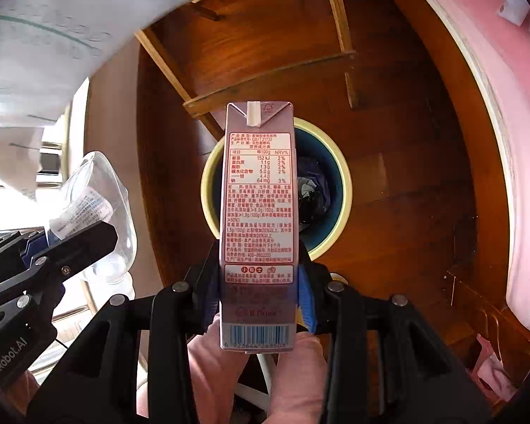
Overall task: Collect trash
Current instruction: 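Carry both items over the wastebasket and open both tools to drop them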
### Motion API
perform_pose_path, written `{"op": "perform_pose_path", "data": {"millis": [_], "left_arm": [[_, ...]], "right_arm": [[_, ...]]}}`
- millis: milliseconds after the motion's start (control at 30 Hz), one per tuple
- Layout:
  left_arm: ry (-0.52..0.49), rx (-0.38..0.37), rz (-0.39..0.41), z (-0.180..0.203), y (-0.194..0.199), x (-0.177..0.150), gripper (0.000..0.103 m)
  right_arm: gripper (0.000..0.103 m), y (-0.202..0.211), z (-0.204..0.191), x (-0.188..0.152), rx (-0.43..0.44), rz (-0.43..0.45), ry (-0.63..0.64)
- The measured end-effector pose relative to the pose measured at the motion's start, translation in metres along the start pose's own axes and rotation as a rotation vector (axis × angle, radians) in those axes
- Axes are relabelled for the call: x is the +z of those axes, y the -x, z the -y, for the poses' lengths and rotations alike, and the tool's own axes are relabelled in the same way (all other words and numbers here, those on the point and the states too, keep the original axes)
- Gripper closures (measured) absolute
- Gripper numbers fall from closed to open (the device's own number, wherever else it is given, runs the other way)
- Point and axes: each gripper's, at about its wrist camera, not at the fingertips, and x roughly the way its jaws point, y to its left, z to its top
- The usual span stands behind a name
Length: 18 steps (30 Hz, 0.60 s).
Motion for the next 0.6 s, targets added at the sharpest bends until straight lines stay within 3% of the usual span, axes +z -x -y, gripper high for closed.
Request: {"op": "perform_pose_path", "data": {"millis": [133,167,300,333,433,500,600], "left_arm": [[0.004,-0.009,-0.007,0.001,-0.014,0.005,0.083],[0.007,-0.019,-0.015,0.001,-0.016,0.006,0.077],[0.033,-0.074,-0.019,-0.005,-0.020,0.014,0.026],[0.037,-0.079,-0.018,-0.006,-0.020,0.015,0.021],[0.040,-0.063,-0.021,-0.007,-0.016,0.021,0.018],[0.051,-0.049,-0.020,-0.009,-0.012,0.024,0.018],[0.063,-0.026,-0.008,-0.010,-0.001,0.027,0.018]], "right_arm": [[0.069,-0.023,0.000,0.006,-0.014,-0.014,-0.010],[0.068,-0.027,0.002,0.006,-0.013,-0.014,-0.012],[0.067,-0.029,-0.002,0.016,-0.033,-0.020,0.003],[0.067,-0.028,-0.003,0.017,-0.042,-0.021,0.006],[0.061,-0.026,-0.003,0.023,-0.050,-0.021,0.005],[0.051,-0.022,-0.001,0.026,-0.053,-0.011,-0.005],[0.049,-0.015,0.002,0.031,-0.056,-0.013,-0.021]]}}
